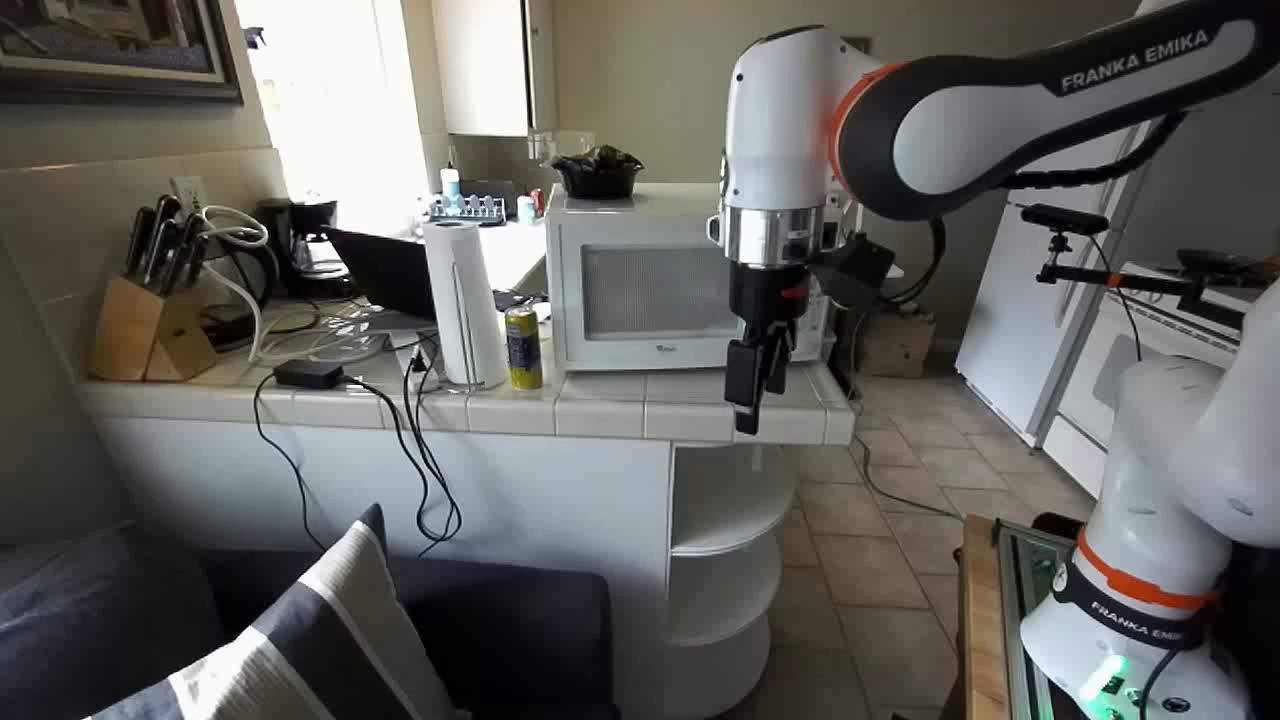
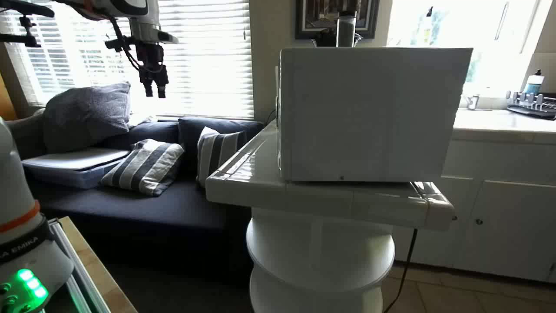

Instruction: Press a button on the right side of the microwave

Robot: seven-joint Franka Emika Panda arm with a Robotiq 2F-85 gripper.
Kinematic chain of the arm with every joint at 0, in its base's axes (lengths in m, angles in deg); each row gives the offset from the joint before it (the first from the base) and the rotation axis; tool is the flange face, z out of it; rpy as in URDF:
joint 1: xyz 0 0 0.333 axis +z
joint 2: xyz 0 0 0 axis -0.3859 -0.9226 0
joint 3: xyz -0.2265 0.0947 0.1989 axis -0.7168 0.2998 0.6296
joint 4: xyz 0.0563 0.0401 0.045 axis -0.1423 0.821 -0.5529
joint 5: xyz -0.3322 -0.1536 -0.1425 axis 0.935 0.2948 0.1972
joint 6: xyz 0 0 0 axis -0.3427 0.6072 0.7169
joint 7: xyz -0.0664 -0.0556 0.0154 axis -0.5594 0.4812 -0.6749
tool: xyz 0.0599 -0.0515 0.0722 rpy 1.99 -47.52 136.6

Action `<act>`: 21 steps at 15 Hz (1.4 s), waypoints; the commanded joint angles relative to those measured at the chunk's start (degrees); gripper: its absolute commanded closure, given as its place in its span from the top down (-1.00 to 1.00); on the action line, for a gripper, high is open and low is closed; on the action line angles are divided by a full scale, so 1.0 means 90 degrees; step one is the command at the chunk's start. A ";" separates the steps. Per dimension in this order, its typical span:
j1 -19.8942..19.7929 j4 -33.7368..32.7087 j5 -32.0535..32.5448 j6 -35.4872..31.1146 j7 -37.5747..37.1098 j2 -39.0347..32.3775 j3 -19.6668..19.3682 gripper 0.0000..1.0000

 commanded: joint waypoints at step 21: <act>-0.1284 0.2104 0.1376 -0.1065 -0.2561 0.1716 -0.0571 1.00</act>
